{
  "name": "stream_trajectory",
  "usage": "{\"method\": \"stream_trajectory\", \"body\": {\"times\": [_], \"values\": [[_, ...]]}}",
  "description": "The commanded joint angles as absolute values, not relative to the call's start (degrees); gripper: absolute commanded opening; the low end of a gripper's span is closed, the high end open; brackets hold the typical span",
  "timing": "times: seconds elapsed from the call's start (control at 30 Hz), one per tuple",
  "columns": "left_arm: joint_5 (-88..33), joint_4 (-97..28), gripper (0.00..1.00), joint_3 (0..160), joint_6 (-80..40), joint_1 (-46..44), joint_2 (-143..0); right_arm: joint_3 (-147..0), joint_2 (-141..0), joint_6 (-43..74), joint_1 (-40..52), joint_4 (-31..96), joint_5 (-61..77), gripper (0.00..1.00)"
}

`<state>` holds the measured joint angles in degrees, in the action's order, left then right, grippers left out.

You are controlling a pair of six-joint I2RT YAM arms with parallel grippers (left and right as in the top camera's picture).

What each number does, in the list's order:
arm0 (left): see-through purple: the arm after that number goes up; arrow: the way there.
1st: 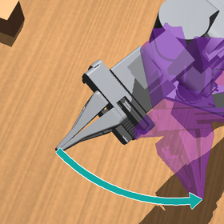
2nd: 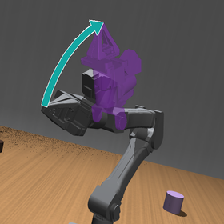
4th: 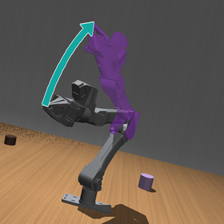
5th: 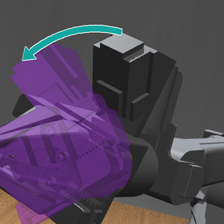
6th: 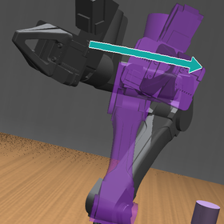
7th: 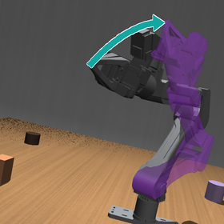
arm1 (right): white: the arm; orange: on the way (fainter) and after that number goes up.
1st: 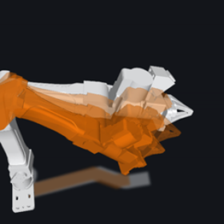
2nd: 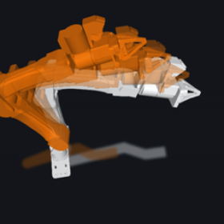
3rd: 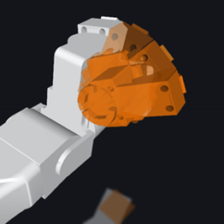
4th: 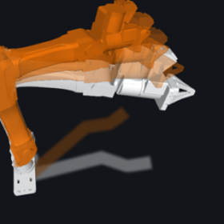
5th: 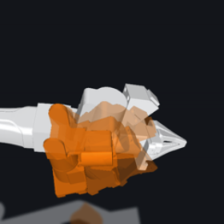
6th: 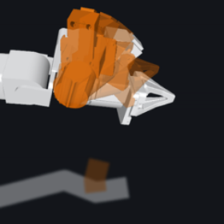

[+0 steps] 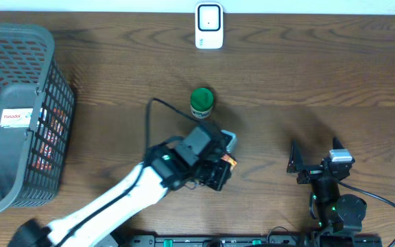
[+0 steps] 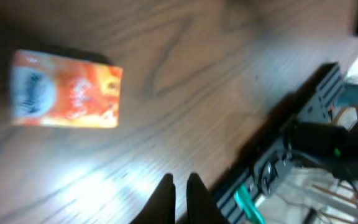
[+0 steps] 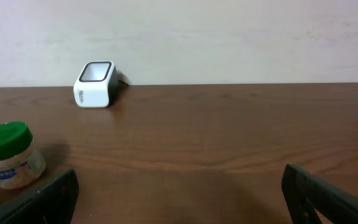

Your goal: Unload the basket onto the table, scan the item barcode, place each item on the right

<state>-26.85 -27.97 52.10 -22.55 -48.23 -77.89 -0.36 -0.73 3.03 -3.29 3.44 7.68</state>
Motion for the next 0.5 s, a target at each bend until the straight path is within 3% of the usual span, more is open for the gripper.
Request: {"method": "stream_trajectory", "body": {"times": [0.0,0.17,0.47], "values": [[-29.1,-22.8,0.08,51.6,-27.3,-50.8,-84.0,-0.3,-0.6,3.8,-2.9,3.7,7.6,0.99],[-32.0,-15.5,0.08,51.6,-28.9,-52.8,-91.7,-0.3,-0.6,3.8,-2.9,3.7,7.6,0.99],[-26.4,-14.9,0.08,51.6,-30.8,-52.8,-100.0,-0.3,-0.6,3.8,-2.9,3.7,7.6,0.99]]}}
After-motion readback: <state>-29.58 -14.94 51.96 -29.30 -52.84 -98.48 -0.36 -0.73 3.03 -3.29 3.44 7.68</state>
